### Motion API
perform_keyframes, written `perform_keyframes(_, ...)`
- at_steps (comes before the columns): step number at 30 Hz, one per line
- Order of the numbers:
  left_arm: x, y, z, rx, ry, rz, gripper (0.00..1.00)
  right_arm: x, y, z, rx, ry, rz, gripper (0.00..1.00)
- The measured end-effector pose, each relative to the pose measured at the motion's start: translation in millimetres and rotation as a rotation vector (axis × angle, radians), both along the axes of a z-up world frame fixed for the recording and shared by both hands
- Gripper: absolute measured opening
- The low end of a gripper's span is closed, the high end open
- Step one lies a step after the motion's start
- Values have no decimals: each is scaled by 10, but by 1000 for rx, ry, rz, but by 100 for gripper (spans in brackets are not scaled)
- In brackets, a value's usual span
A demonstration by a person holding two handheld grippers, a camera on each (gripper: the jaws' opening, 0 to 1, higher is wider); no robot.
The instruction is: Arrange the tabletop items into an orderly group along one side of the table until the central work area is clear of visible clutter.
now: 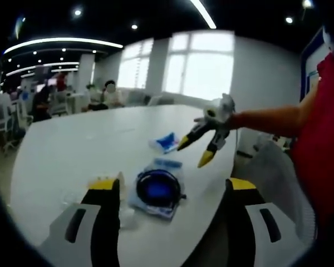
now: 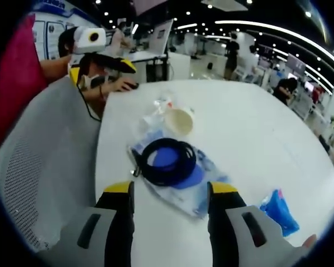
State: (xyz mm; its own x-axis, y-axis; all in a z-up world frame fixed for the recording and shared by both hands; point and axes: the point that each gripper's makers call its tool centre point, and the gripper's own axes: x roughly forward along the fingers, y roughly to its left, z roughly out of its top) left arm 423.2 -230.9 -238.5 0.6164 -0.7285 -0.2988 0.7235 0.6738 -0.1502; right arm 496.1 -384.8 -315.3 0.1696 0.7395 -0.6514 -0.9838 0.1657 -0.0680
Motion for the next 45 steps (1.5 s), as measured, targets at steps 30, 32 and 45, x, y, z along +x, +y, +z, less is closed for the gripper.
perform_keyframes(30,-14,-58,-737,194,264,75,50,183,-237,-44,27,5,-38,50)
perform_keyframes(32,3,-61,-752,189,269,80,49,205,-249,-39,32,6,-48,50)
perform_keyframes(45,157,-168,-988,217,388,120,44,287,-249,-96,54,23,-66,48)
